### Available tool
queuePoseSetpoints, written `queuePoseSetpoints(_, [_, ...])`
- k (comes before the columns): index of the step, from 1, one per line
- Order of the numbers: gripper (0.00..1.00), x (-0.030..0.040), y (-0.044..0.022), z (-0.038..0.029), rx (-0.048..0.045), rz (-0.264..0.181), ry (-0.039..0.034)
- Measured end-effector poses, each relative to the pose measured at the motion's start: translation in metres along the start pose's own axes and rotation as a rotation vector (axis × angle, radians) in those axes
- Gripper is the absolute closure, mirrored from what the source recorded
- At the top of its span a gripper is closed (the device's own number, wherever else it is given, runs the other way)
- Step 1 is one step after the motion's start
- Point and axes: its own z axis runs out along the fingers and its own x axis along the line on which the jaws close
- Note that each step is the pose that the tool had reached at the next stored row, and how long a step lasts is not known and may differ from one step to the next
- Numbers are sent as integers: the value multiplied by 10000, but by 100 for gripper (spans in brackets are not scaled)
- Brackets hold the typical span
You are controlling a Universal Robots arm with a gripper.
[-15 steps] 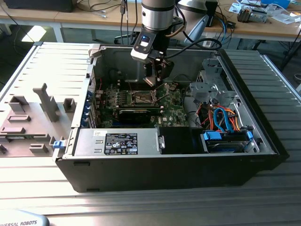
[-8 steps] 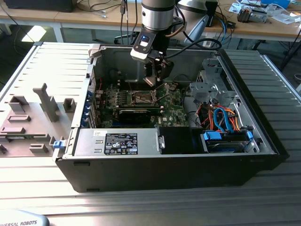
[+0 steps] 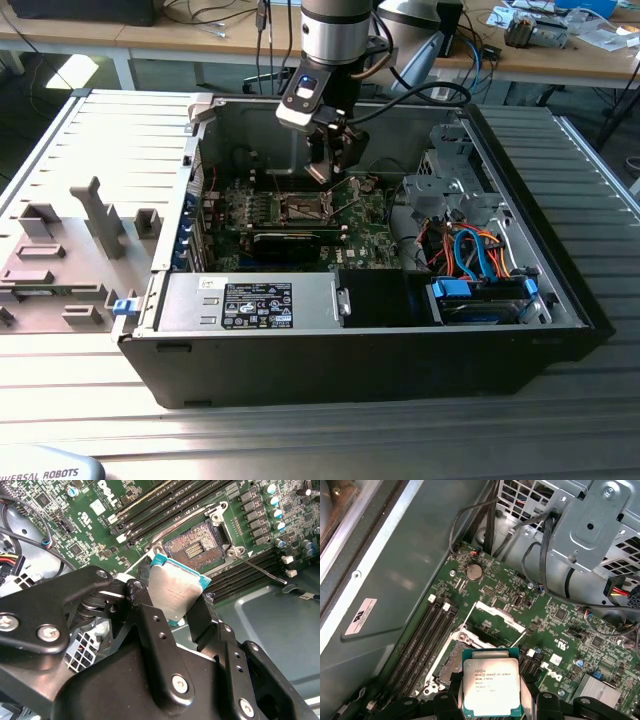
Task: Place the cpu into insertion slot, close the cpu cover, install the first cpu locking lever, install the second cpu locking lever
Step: 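Place the cpu into insertion slot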
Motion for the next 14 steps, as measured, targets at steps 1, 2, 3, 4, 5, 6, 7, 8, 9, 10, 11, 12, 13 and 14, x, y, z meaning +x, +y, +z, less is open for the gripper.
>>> queuePoseSetpoints(1, [46, 0, 0, -1, 6, 18, -8])
queuePoseSetpoints(2, [46, 0, 0, -1, 6, 28, -9])
queuePoseSetpoints(3, [46, 0, -1, 0, 6, 33, -10])
queuePoseSetpoints(4, [46, 0, -3, 0, 5, 41, -9])
queuePoseSetpoints(5, [46, -2, -4, 0, 5, 48, -10])
queuePoseSetpoints(6, [46, -2, -4, 0, 5, 49, -10])
queuePoseSetpoints(7, [46, -2, -4, 0, 7, 50, -10])
queuePoseSetpoints(8, [46, -3, -4, 0, 7, 50, -13])
queuePoseSetpoints(9, [46, -3, -4, 0, 8, 50, -14])
queuePoseSetpoints(10, [46, -3, -4, 0, 9, 51, -14])
queuePoseSetpoints(11, [46, -3, -4, 0, 9, 52, -15])
queuePoseSetpoints(12, [46, -3, -4, 0, 8, 53, -15])
queuePoseSetpoints(13, [46, -3, -4, 1, 12, 57, -22])
queuePoseSetpoints(14, [46, -3, -4, 1, 15, 60, -27])
